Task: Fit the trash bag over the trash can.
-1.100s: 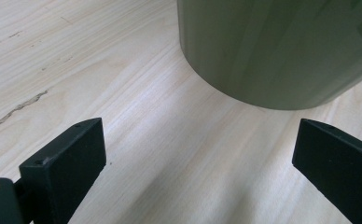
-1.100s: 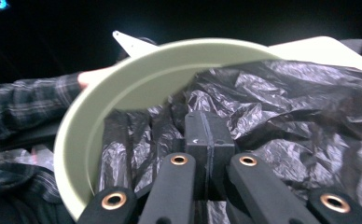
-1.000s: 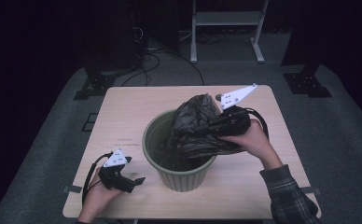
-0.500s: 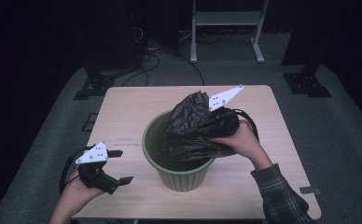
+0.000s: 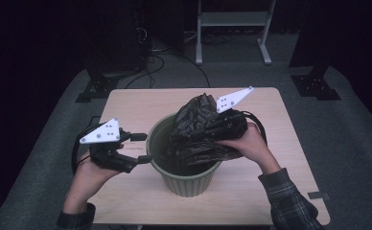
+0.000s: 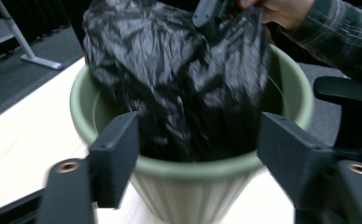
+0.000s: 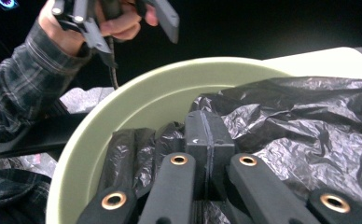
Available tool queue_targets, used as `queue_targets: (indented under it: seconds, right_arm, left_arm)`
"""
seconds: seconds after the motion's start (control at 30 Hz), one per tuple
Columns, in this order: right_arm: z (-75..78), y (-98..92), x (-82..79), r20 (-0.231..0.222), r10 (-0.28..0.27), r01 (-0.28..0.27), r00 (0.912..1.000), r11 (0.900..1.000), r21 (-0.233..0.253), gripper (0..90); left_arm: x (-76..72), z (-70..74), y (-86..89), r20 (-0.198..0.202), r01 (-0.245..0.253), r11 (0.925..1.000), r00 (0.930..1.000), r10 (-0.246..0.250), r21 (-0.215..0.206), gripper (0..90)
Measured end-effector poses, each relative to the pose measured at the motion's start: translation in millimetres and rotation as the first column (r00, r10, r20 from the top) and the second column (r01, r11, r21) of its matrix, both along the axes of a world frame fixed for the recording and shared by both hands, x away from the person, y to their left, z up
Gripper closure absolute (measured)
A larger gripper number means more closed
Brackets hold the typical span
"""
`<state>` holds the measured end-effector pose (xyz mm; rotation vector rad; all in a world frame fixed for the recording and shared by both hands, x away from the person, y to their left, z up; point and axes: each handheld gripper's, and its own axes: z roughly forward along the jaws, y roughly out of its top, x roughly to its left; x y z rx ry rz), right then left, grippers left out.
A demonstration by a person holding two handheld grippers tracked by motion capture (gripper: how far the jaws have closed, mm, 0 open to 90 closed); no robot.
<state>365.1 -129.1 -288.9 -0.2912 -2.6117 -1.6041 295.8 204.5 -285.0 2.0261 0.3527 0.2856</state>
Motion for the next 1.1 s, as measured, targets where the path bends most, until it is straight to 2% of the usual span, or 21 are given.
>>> queue_targets:
  seconds: [0.07, 0.1, 0.13, 0.3, 0.43, 0.47, 0.57, 0.6, 0.63, 0.7, 0.73, 0.77, 0.83, 0.87, 0.93, 0.97, 1.0, 1.1]
  right_arm:
    - [1.4, -0.7, -0.5, 0.002, 0.005, -0.005, 1.0000, 1.000, 0.008, 90.0]
    - [1.7, -0.6, -0.8, 0.002, 0.005, -0.005, 1.0000, 1.000, 0.010, 90.0]
    - [1.7, -0.6, -0.8, 0.002, 0.005, -0.005, 1.0000, 1.000, 0.010, 90.0]
    - [4.1, -0.8, -0.9, -0.005, 0.011, -0.010, 0.9999, 1.000, 0.026, 90.0]
    - [5.1, 0.7, -1.1, -0.007, 0.018, -0.017, 0.9998, 0.999, 0.032, 90.0]
    - [5.3, 1.3, -1.0, -0.007, 0.022, -0.022, 0.9997, 0.999, 0.038, 90.0]
    - [5.5, 2.8, -1.1, -0.009, 0.034, -0.033, 0.9994, 0.998, 0.051, 90.0]
    - [5.7, 3.6, -1.0, -0.009, 0.035, -0.034, 0.9993, 0.998, 0.054, 90.0]
    - [5.6, 5.2, -0.8, -0.007, 0.040, -0.040, 0.9992, 0.997, 0.061, 90.0]
    - [5.3, 6.1, -0.7, -0.008, 0.041, -0.040, 0.9991, 0.997, 0.067, 86.4]
    - [5.3, 6.1, -0.7, -0.008, 0.041, -0.040, 0.9991, 0.997, 0.067, 86.4]
    - [5.2, 6.3, -0.6, -0.011, 0.041, -0.040, 0.9991, 0.997, 0.070, 80.0]
    - [4.9, 4.0, 0.7, -0.029, 0.034, -0.032, 0.9990, 0.997, 0.070, 74.9]
    - [4.9, -3.0, 1.6, -0.031, 0.012, -0.009, 0.9995, 0.997, 0.072, 71.5]
    - [5.0, -7.7, 2.2, -0.039, 0.009, -0.006, 0.9992, 0.996, 0.084, 70.2]
    - [6.2, -18.8, 2.6, -0.034, -0.014, 0.017, 0.9993, 0.995, 0.097, 69.2]
    - [6.2, -18.8, 2.6, -0.034, -0.014, 0.017, 0.9993, 0.995, 0.097, 69.2]
    - [7.4, -35.7, 2.0, -0.030, -0.051, 0.054, 0.9982, 0.993, 0.106, 68.1]
  left_arm:
    - [4.5, 2.1, -6.4, -0.008, 0.004, 1.0000, 1.0000, -0.004, 0.008, 32.9]
    - [10.3, 4.5, -17.4, -0.008, 0.014, 0.9996, 0.9999, -0.013, 0.023, 33.5]
    - [10.3, 4.5, -17.4, -0.008, 0.014, 0.9996, 0.9999, -0.013, 0.023, 33.8]
    - [25.3, 6.6, -44.7, -0.009, 0.037, 0.9958, 0.9993, -0.036, 0.083, 36.4]
    - [33.0, 7.5, -54.0, -0.010, 0.052, 0.9944, 0.9986, -0.051, 0.092, 41.4]
    - [36.7, 7.0, -61.8, -0.019, 0.064, 0.9905, 0.9979, -0.062, 0.122, 43.2]
    - [40.4, 6.0, -67.9, -0.033, 0.082, 0.9865, 0.9964, -0.079, 0.141, 47.5]
    - [42.4, 5.4, -70.1, -0.043, 0.087, 0.9848, 0.9957, -0.082, 0.150, 51.2]
    - [44.4, 4.8, -72.1, -0.049, 0.094, 0.9828, 0.9950, -0.087, 0.159, 61.8]
    - [46.9, 3.2, -74.7, -0.064, 0.102, 0.9819, 0.9936, -0.093, 0.159, 74.8]
    - [47.7, 2.0, -76.2, -0.075, 0.106, 0.9801, 0.9927, -0.095, 0.168, 74.8]
    - [48.2, 1.4, -76.2, -0.081, 0.105, 0.9794, 0.9924, -0.092, 0.173, 81.8]
    - [48.3, -0.2, -73.8, -0.094, 0.089, 0.9812, 0.9929, -0.074, 0.171, 89.8]
    - [48.9, -2.2, -68.6, -0.097, 0.076, 0.9817, 0.9935, -0.060, 0.175, 89.9]
    - [49.3, -3.3, -65.6, -0.102, 0.071, 0.9820, 0.9934, -0.054, 0.175, 89.9]
    - [49.3, -5.1, -60.4, -0.104, 0.062, 0.9834, 0.9935, -0.045, 0.170, 89.8]
    - [49.3, -5.1, -60.4, -0.104, 0.062, 0.9834, 0.9935, -0.045, 0.170, 89.8]
    - [48.0, -7.6, -52.7, -0.109, 0.057, 0.9868, 0.9932, -0.041, 0.151, 89.8]
